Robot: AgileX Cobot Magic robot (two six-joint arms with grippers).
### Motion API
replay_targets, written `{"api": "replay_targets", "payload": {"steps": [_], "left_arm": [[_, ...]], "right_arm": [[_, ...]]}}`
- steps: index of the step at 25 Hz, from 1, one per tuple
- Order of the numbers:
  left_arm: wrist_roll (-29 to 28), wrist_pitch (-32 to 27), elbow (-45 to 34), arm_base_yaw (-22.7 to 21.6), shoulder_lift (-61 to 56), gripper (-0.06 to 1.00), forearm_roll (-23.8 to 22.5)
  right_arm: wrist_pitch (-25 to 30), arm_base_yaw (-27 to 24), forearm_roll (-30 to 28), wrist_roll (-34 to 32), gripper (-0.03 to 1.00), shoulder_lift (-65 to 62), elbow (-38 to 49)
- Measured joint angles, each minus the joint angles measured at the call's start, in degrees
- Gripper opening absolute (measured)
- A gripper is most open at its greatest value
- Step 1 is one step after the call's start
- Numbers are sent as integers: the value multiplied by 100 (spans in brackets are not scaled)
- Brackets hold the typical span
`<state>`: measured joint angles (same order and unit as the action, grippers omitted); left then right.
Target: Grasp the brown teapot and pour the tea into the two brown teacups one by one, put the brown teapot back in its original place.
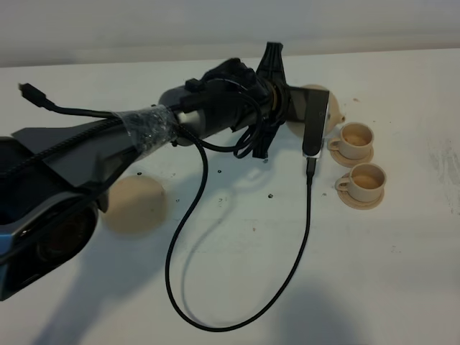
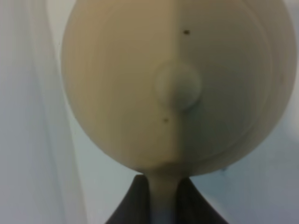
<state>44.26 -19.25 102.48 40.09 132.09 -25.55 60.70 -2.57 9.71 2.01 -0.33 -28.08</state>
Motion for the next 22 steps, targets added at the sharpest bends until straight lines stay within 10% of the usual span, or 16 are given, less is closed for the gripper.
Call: {"api": "replay_targets", "payload": {"steps": [22], "left_arm": [[-483, 402, 998, -5, 757, 11, -1218]], "right_arm": [[0, 0, 0, 0, 54, 0, 0]]}}
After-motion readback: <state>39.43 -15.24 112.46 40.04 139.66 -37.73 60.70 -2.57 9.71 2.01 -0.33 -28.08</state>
